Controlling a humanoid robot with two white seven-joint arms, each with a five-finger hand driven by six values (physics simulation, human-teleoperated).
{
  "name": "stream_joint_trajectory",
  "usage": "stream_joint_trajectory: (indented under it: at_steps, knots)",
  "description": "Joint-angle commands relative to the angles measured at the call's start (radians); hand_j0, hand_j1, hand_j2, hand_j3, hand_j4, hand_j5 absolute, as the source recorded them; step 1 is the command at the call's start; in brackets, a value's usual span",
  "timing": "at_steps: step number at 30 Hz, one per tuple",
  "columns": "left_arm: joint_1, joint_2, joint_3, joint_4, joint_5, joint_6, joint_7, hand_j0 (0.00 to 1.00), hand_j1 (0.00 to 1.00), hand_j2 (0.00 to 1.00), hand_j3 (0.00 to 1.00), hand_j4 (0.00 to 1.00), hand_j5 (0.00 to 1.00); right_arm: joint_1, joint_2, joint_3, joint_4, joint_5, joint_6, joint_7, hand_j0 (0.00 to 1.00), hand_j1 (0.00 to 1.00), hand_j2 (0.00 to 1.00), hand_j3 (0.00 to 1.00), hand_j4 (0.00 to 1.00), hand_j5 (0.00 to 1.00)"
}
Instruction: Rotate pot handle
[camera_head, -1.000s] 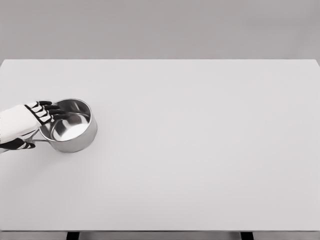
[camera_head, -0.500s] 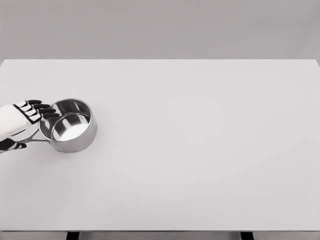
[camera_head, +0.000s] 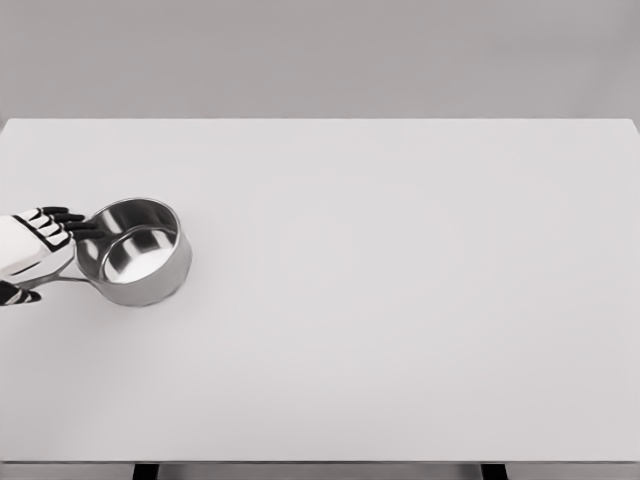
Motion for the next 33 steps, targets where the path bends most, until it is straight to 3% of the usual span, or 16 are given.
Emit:
stream_joint_trajectory:
  at_steps: [1, 33]
  knots:
    - [0.000, 0.000, 0.011, 0.007, 0.006, 0.001, 0.001, 1.00, 1.00, 1.00, 1.00, 1.00, 1.00, 0.000, 0.000, 0.000, 0.000, 0.000, 0.000, 0.000, 1.00, 1.00, 1.00, 1.00, 1.00, 1.00]
    - [-0.051, -0.020, 0.033, 0.083, -0.001, 0.001, 0.001, 1.00, 1.00, 1.00, 1.00, 1.00, 1.00, 0.000, 0.000, 0.000, 0.000, 0.000, 0.000, 0.000, 1.00, 1.00, 1.00, 1.00, 1.00, 1.00]
